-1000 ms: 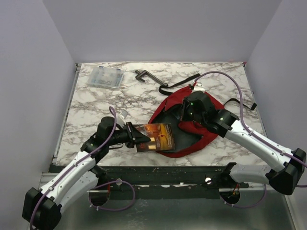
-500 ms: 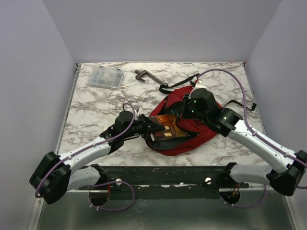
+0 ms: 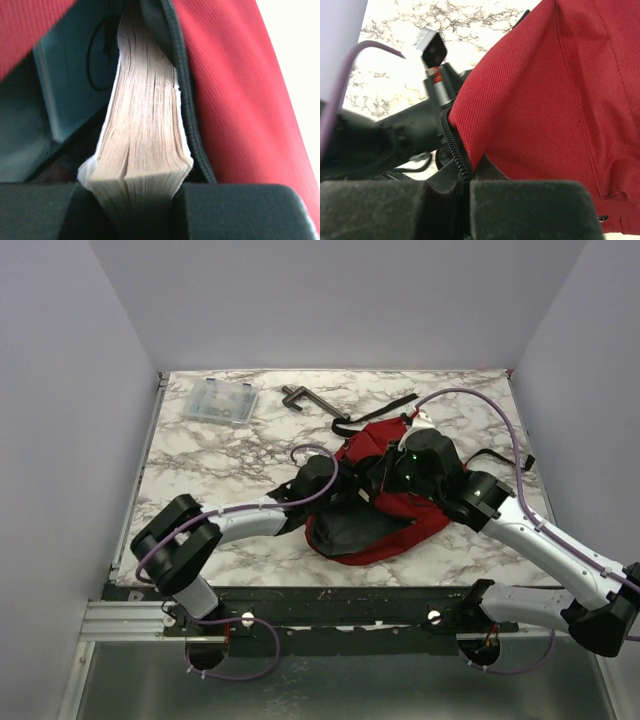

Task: Pack the student bag
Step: Place the book in the student bag.

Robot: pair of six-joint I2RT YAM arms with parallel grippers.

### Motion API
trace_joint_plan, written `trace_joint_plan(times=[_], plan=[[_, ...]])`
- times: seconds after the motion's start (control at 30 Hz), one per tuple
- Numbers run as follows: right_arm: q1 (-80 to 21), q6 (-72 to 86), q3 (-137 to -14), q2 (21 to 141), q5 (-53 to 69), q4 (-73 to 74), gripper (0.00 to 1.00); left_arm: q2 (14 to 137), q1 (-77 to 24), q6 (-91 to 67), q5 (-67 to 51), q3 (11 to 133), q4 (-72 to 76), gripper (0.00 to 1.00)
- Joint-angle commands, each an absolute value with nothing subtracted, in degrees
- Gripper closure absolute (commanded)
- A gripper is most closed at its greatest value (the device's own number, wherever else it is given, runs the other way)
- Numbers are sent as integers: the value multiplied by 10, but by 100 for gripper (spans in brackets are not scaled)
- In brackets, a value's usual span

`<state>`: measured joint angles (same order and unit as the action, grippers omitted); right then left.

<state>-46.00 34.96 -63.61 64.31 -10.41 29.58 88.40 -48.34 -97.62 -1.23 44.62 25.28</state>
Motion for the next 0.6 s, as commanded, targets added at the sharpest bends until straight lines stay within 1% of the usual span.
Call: trace_joint_plan(times=[0.0, 0.1, 0.17, 0.2, 0.23, 0.27, 0.37, 0.47, 0.57], plan=[[-461, 362, -628, 618, -55, 262, 99, 976, -509, -1057, 117, 510, 314, 100], [-461, 365, -618, 615, -43, 263, 99, 1034, -518, -1036, 137, 547, 315, 100], [-461, 364, -618, 613, -54, 275, 99, 1057, -521, -1039, 128, 562, 316, 100], [-461, 362, -617, 611, -65, 282, 99, 1062, -522, -1031, 125, 570, 316, 99], [-462, 360, -616, 607, -73, 286, 99, 1065, -523, -1022, 125, 574, 315, 96], [-461, 357, -615, 603, -82, 289, 99, 1065, -525, -1014, 129, 575, 315, 92], [-461, 353, -612, 596, -94, 292, 99, 1068, -523, -1004, 127, 574, 314, 75], [-461, 352, -614, 597, -94, 297, 99, 1074, -520, -1014, 90, 573, 312, 53], [-461, 352, -610, 595, -98, 300, 99, 1064, -520, -993, 63, 567, 301, 39]])
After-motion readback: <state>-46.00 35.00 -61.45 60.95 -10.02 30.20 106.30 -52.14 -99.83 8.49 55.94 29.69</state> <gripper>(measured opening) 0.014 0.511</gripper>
